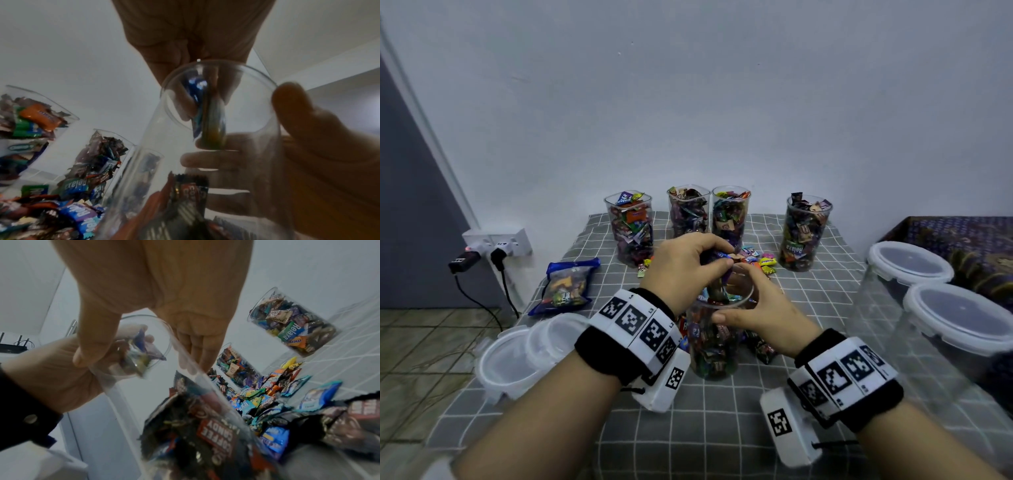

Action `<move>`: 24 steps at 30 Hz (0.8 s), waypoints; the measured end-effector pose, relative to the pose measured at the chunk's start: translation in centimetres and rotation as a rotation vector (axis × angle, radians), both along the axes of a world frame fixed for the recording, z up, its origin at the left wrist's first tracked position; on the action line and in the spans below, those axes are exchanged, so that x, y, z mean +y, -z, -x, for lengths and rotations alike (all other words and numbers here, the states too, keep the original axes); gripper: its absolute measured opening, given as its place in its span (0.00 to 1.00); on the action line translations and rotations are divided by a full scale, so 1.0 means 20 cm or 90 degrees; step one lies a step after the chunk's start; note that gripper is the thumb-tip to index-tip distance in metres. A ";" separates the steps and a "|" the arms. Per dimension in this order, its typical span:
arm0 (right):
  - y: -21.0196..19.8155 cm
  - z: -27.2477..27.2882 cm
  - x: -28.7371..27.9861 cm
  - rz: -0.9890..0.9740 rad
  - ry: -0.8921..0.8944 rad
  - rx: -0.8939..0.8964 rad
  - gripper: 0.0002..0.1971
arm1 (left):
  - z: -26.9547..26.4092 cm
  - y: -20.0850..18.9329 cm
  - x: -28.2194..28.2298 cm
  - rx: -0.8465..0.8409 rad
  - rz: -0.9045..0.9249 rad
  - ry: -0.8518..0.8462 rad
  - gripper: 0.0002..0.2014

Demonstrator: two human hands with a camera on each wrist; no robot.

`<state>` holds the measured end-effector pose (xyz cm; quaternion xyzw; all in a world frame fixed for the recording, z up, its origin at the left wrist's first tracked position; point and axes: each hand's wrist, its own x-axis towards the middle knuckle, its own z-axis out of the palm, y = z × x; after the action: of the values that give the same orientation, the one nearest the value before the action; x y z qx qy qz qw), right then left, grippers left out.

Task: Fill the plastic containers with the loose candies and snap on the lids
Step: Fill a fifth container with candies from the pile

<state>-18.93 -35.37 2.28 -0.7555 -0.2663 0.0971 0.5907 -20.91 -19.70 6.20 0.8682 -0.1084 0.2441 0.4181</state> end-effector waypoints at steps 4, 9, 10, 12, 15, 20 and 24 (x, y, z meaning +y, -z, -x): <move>0.02 -0.01 0.00 -0.001 0.009 0.002 0.34 | 0.00 0.00 0.00 -0.033 -0.039 0.012 0.06; 0.03 -0.03 0.00 0.022 0.005 -0.006 0.42 | 0.01 0.00 0.00 -0.011 -0.024 0.029 0.05; 0.02 -0.03 0.00 0.037 0.002 -0.013 0.46 | 0.01 0.00 0.00 -0.003 -0.021 0.035 0.05; 0.02 -0.04 0.00 0.074 -0.006 -0.019 0.50 | 0.01 0.00 -0.01 0.012 -0.004 0.048 0.05; 0.01 -0.05 -0.02 0.125 -0.001 -0.042 0.50 | 0.00 0.00 0.00 0.010 0.060 0.065 0.06; 0.04 -0.11 -0.06 0.273 -0.028 -0.084 0.71 | -0.07 0.00 0.06 -0.015 0.155 0.006 0.16; 0.08 -0.20 -0.07 0.450 -0.038 -0.150 0.67 | -0.18 0.02 0.14 0.066 0.122 -0.075 0.15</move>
<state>-15.01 -36.77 0.65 -0.9109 -0.3040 0.1127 0.2553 -17.39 -16.95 5.83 0.8408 -0.0115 0.2323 0.4888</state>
